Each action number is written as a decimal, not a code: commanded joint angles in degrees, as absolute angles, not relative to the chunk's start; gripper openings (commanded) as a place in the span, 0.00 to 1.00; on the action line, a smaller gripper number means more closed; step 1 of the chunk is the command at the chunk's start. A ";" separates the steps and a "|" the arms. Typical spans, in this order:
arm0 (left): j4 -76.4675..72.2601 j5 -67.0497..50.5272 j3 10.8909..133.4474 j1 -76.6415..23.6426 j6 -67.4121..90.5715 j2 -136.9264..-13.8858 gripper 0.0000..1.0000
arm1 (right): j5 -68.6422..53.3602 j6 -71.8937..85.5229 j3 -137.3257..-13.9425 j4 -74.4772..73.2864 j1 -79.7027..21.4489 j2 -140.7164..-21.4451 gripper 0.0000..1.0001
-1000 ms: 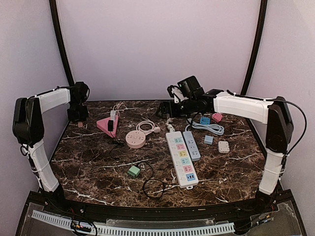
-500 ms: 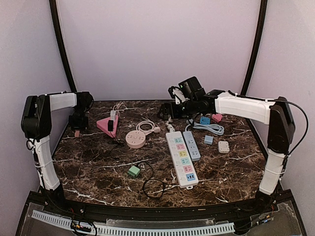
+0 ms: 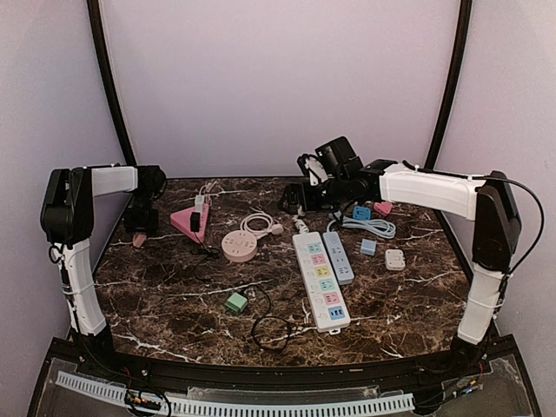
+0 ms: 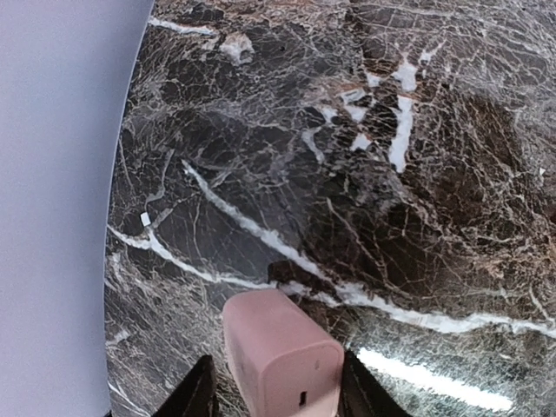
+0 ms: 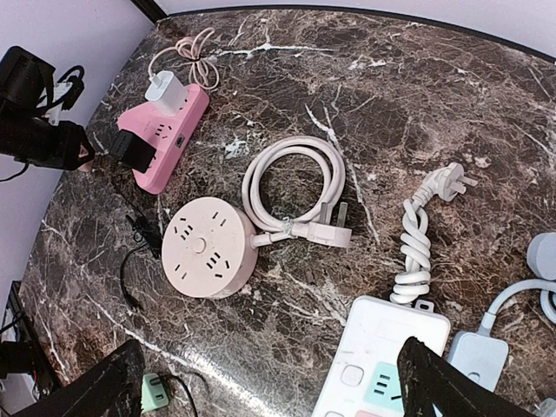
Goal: Pull the plug off the socket
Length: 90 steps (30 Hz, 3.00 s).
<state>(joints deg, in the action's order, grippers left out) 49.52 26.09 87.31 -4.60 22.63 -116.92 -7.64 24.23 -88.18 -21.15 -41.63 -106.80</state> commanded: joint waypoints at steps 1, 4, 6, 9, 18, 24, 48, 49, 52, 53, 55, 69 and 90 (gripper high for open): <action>50.44 23.93 88.68 -4.40 22.20 -116.63 0.48 | -7.37 23.91 -87.88 -21.22 -42.03 -105.07 0.99; 50.31 22.23 89.03 -4.96 22.07 -116.01 0.53 | -7.47 23.99 -88.21 -21.32 -42.05 -105.27 0.99; 49.98 20.79 89.19 -5.23 22.13 -115.30 0.55 | -7.47 23.99 -88.37 -21.33 -42.10 -105.38 0.99; 49.48 18.89 89.21 -5.58 22.49 -113.83 0.55 | -7.32 23.91 -88.59 -21.59 -42.07 -105.48 0.99; 48.13 13.32 89.75 -10.16 24.43 -106.82 0.55 | -6.25 24.29 -88.12 -22.11 -42.03 -105.56 0.99; 48.74 10.79 93.47 -15.30 25.19 -105.65 0.56 | -5.33 24.76 -87.73 -22.24 -42.10 -105.65 0.99; 55.34 13.13 107.17 -23.08 24.44 -121.42 0.52 | -8.37 27.23 -88.33 -20.83 -42.09 -107.96 0.99; 55.39 13.85 107.15 -23.10 24.44 -121.66 0.51 | -8.62 27.33 -88.33 -20.70 -42.08 -108.05 0.99; 55.17 15.15 106.99 -23.20 24.15 -122.56 0.49 | -9.40 27.55 -88.49 -20.15 -42.10 -108.64 0.99; 54.97 15.63 106.93 -23.20 24.12 -122.71 0.48 | -9.96 27.67 -88.65 -20.01 -42.10 -108.82 0.99; 54.69 16.02 107.00 -23.20 23.71 -123.16 0.45 | -10.99 27.91 -88.92 -19.35 -42.05 -109.17 0.99; 53.58 13.98 105.50 -23.20 23.47 -120.10 0.12 | -20.38 30.74 -93.11 -15.32 -42.05 -114.48 0.99; 31.83 -7.64 75.02 -23.20 30.84 -89.40 0.03 | -37.04 39.80 -110.35 -7.28 -44.74 -132.15 0.95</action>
<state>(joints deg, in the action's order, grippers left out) 38.72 -2.22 79.53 -23.05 28.95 -95.29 -33.10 37.32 -105.97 -10.20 -43.40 -129.14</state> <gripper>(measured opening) 0.254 0.954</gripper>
